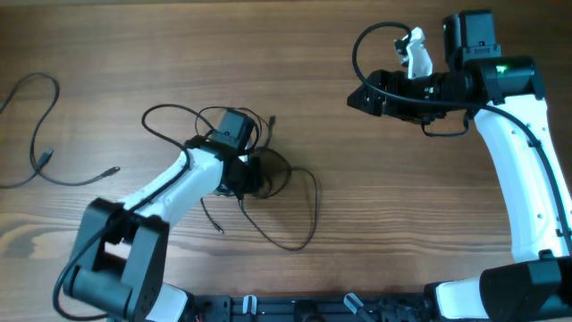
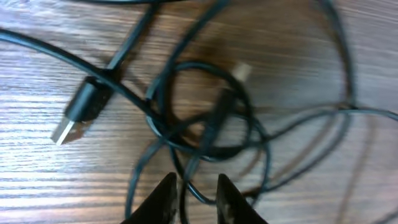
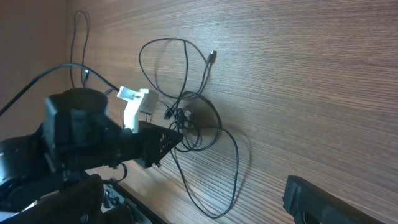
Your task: Untangle cables
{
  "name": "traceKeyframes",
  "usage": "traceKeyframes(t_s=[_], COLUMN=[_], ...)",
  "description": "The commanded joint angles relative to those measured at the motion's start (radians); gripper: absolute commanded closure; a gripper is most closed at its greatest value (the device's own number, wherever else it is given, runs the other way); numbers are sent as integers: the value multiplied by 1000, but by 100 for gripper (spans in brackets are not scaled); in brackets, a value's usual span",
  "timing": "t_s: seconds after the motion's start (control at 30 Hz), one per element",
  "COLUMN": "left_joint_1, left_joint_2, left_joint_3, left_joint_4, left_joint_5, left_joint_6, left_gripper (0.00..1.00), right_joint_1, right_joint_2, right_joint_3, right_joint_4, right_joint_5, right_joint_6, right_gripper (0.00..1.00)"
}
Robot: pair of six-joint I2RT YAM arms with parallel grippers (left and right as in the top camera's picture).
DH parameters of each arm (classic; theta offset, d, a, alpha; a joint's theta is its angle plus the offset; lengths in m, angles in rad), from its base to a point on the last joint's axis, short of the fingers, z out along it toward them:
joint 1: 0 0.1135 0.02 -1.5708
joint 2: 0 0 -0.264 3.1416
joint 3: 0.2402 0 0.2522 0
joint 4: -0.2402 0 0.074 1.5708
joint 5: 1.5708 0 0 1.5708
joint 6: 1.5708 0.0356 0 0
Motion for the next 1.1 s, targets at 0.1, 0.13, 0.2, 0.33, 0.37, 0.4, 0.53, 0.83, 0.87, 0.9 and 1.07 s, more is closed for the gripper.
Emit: traceKeyframes(t_s=[0.1, 0.13, 0.2, 0.33, 0.37, 0.4, 0.53, 0.83, 0.87, 0.9, 1.07], left_joint_1=[-7, -7, -6, -11, -16, -21, -56, -47, -39, -34, -28], left_joint_2=[26, 26, 14, -117, -227, -282, -498, -691, -697, -701, -702], left_joint_3=[-6, -6, 0, 58, 81, 84, 85, 85, 85, 85, 85], left_joint_4=[8, 9, 11, -55, -80, -83, -80, -35, -24, -21, -18], left_joint_5=[-40, -41, -51, -51, -50, -50, 10, 9, 9, 9, 7], left_joint_6=[-58, -58, -58, -49, -50, -50, 56, 104, 103, 97, 97], left_gripper=[93, 96, 96, 96, 96, 95, 96, 96, 96, 96, 96], right_joint_1=[5, 5, 5, 14, 30, 36, 83, 172, 187, 201, 295], right_joint_2=[5, 5, 5, 5, 5, 5, 5, 5, 5, 5, 9], right_joint_3=[3, 3, 3, 3, 3, 3, 3, 3, 3, 3, 3], right_joint_4=[-3, -3, -3, -5, 0, 3, 34, 63, 66, 69, 80], right_joint_5=[13, 13, 12, 9, 9, 9, 8, -75, -74, -74, -50], right_joint_6=[-18, -18, -27, -63, -63, -63, -61, -55, -34, -24, 3], right_gripper=[5, 5, 5, 6, 6, 5, 6, 9, 9, 10, 11])
